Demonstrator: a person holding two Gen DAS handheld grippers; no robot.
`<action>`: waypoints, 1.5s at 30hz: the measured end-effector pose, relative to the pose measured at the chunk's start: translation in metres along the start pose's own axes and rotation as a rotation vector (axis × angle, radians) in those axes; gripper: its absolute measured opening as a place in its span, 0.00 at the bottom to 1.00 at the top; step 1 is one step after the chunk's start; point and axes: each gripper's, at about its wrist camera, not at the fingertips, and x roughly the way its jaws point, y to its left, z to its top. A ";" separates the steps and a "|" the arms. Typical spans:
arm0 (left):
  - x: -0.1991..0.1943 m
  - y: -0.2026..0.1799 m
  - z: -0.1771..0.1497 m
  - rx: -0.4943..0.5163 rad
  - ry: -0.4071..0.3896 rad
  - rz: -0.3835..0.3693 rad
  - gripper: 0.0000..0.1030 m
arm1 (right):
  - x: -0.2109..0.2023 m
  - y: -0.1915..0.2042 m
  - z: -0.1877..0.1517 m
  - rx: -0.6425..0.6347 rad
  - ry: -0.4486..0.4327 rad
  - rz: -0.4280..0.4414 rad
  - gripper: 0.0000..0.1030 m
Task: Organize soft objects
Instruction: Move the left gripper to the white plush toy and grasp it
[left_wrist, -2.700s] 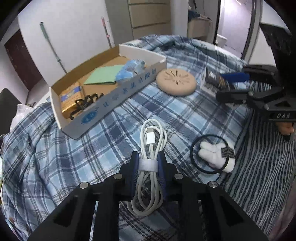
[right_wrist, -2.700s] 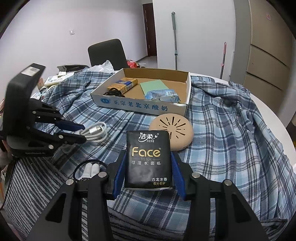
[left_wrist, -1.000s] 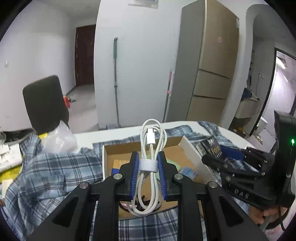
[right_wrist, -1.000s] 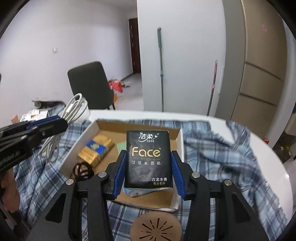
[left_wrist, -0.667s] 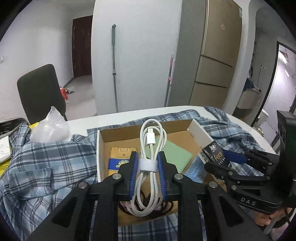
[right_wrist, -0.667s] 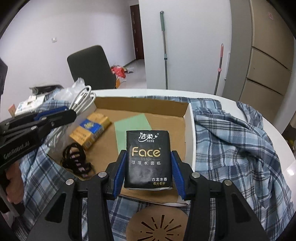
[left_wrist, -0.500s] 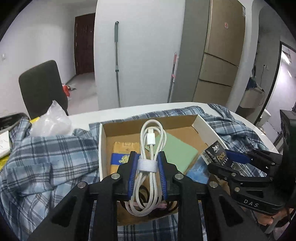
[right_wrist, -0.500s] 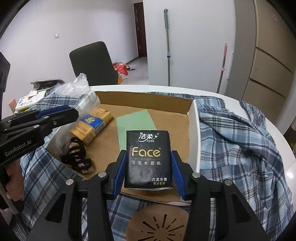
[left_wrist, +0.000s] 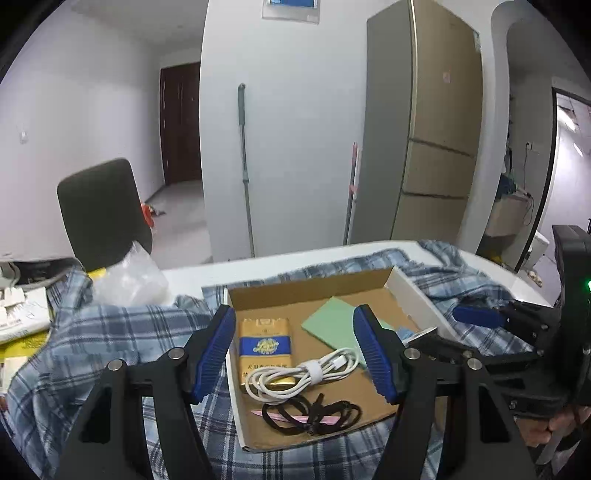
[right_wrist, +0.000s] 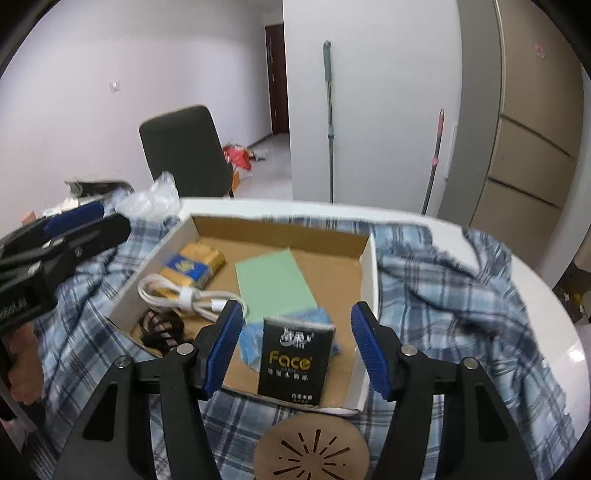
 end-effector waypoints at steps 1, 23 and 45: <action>-0.007 -0.001 0.003 -0.003 -0.013 -0.003 0.66 | -0.006 0.000 0.003 0.002 -0.015 -0.001 0.58; -0.150 -0.043 -0.022 0.054 -0.222 -0.045 0.93 | -0.141 0.002 -0.030 -0.019 -0.213 0.002 0.65; -0.091 -0.083 -0.107 0.335 0.323 -0.355 0.93 | -0.131 -0.020 -0.094 0.046 -0.072 0.028 0.67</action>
